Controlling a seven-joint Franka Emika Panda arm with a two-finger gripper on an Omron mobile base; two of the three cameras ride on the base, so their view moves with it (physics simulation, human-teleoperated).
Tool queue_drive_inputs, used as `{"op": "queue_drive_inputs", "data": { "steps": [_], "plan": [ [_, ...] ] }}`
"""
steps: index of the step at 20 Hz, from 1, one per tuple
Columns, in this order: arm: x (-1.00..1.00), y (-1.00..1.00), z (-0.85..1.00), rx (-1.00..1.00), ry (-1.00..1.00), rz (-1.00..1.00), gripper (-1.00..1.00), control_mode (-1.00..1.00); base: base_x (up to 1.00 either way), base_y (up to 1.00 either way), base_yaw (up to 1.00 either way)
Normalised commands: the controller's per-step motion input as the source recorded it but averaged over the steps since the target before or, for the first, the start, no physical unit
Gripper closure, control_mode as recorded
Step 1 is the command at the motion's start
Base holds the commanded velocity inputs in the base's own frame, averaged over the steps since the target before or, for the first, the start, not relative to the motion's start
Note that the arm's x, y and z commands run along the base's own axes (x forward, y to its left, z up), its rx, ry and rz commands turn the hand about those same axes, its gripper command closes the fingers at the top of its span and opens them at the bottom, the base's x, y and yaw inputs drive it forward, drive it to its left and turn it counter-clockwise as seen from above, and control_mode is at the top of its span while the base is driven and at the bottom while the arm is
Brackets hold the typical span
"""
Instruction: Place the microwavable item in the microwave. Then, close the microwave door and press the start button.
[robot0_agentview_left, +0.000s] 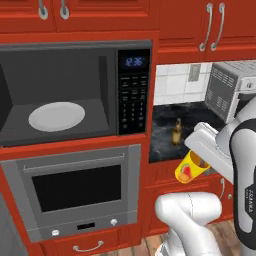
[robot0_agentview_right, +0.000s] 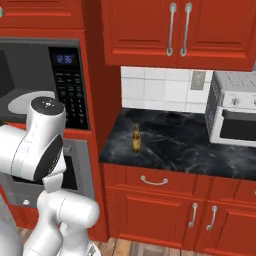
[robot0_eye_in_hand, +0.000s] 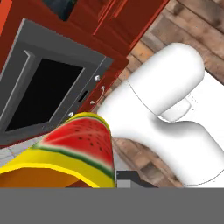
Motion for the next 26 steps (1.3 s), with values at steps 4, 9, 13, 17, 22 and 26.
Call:
{"op": "queue_drive_inputs", "data": {
  "steps": [4,9,13,17,22,26],
  "plan": [
    [0.0,0.0,0.0,0.0,0.0,0.0,1.0,1.0,-0.01,0.86,0.0],
    [0.0,0.0,0.0,0.0,0.0,0.0,1.0,1.0,0.01,0.34,0.09],
    [0.0,0.0,0.0,0.0,0.0,0.0,1.0,1.0,0.12,0.0,0.34],
    [0.0,0.0,0.0,0.0,0.0,0.0,1.0,1.0,-0.05,0.02,0.3],
    [0.0,0.0,0.0,0.0,0.0,0.0,1.0,1.0,0.01,0.11,0.13],
    [0.0,0.0,0.0,0.0,0.0,0.0,1.0,1.0,0.28,0.52,-0.08]
  ]
}}
